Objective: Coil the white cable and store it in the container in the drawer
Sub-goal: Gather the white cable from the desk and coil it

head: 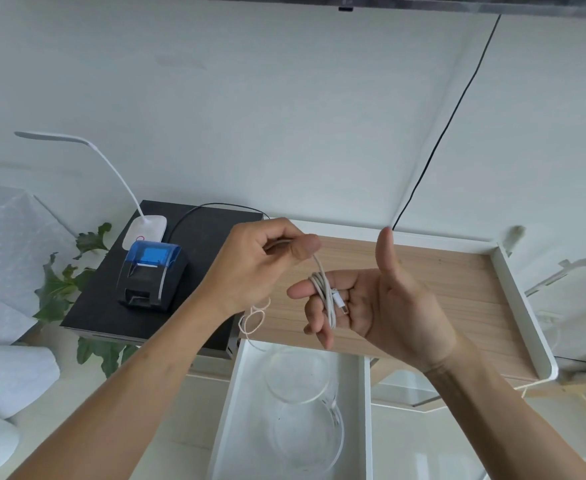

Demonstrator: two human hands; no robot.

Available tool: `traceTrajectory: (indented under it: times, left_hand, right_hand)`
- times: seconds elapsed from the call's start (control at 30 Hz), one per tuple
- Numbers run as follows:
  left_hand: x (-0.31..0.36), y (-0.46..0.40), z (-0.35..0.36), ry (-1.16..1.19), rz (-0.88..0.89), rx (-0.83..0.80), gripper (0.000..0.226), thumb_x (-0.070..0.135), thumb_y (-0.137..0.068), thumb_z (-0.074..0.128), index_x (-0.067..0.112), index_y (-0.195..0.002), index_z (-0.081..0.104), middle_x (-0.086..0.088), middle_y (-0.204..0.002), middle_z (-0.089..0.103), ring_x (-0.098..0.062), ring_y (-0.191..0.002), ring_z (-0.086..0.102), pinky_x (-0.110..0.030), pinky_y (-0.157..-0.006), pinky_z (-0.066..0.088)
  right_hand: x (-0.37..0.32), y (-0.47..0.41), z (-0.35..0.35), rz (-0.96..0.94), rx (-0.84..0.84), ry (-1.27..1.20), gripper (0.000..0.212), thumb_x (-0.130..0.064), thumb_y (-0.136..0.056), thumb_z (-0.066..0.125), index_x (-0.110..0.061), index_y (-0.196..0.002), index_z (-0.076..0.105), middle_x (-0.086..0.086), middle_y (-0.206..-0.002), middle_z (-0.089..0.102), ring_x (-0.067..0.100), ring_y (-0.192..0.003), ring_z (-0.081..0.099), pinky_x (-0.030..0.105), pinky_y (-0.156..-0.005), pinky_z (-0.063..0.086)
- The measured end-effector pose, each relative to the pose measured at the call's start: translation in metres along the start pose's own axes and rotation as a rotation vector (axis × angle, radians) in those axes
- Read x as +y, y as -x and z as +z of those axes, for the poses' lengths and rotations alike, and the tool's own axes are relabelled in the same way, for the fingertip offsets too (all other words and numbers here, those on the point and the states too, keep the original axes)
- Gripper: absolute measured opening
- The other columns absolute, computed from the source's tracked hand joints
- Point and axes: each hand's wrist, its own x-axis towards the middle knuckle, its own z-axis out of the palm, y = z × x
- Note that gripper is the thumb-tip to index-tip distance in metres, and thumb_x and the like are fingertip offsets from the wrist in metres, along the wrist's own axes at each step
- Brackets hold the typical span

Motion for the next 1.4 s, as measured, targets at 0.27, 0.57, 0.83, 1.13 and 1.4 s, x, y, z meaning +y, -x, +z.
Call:
traceTrajectory:
  times: [0.27, 0.57, 0.83, 1.13, 1.4]
  left_hand:
    - [-0.071, 0.041, 0.032, -0.073, -0.244, -0.051, 0.035, 0.030, -0.107, 0.064, 0.009, -0.081, 0.075, -0.002, -0.063, 0.067, -0.007, -0.061, 0.053, -0.032, -0.063, 0.045]
    - [-0.001, 0.080, 0.036, -0.255, -0.061, -0.385, 0.037, 0.044, -0.108, 0.057, 0.017, -0.087, 0.072, -0.006, -0.067, 0.060, -0.011, -0.056, 0.045, -0.025, -0.054, 0.038]
    - [0.037, 0.027, 0.005, -0.228, 0.092, -0.148, 0.040, 0.026, -0.107, 0.064, -0.002, -0.078, 0.069, -0.006, -0.059, 0.067, -0.009, -0.050, 0.052, -0.013, -0.056, 0.040]
    - [-0.011, 0.004, 0.011, 0.028, -0.039, 0.037, 0.034, 0.045, -0.090, 0.071, 0.015, -0.075, 0.074, 0.002, -0.060, 0.066, -0.006, -0.056, 0.052, -0.017, -0.059, 0.043]
    - [-0.060, 0.043, 0.054, -0.019, -0.273, -0.051, 0.035, 0.030, -0.108, 0.060, 0.013, -0.080, 0.073, 0.009, -0.061, 0.062, -0.002, -0.058, 0.050, -0.026, -0.058, 0.044]
  right_hand:
    - [0.000, 0.002, -0.006, -0.134, 0.095, -0.293, 0.117, -0.083, -0.087, 0.031, 0.019, -0.140, 0.054, 0.030, -0.116, 0.074, 0.039, -0.105, 0.075, 0.053, -0.115, 0.043]
    - [0.013, -0.002, -0.023, -0.052, 0.336, -0.052, 0.113, -0.084, -0.088, 0.023, 0.009, -0.143, 0.053, 0.032, -0.133, 0.070, 0.042, -0.128, 0.067, 0.052, -0.122, 0.038]
    - [0.007, 0.007, -0.008, -0.008, 0.148, 0.107, 0.119, -0.092, -0.079, 0.028, 0.007, -0.132, 0.066, 0.029, -0.118, 0.073, 0.040, -0.108, 0.070, 0.049, -0.112, 0.044]
    - [-0.006, 0.009, 0.006, 0.020, 0.034, -0.040, 0.122, -0.084, -0.082, 0.022, 0.021, -0.133, 0.057, 0.023, -0.098, 0.072, 0.035, -0.083, 0.071, 0.043, -0.096, 0.053]
    - [-0.007, 0.006, -0.001, -0.149, 0.120, -0.334, 0.120, -0.086, -0.084, 0.032, 0.016, -0.140, 0.056, 0.030, -0.120, 0.074, 0.039, -0.109, 0.075, 0.044, -0.109, 0.051]
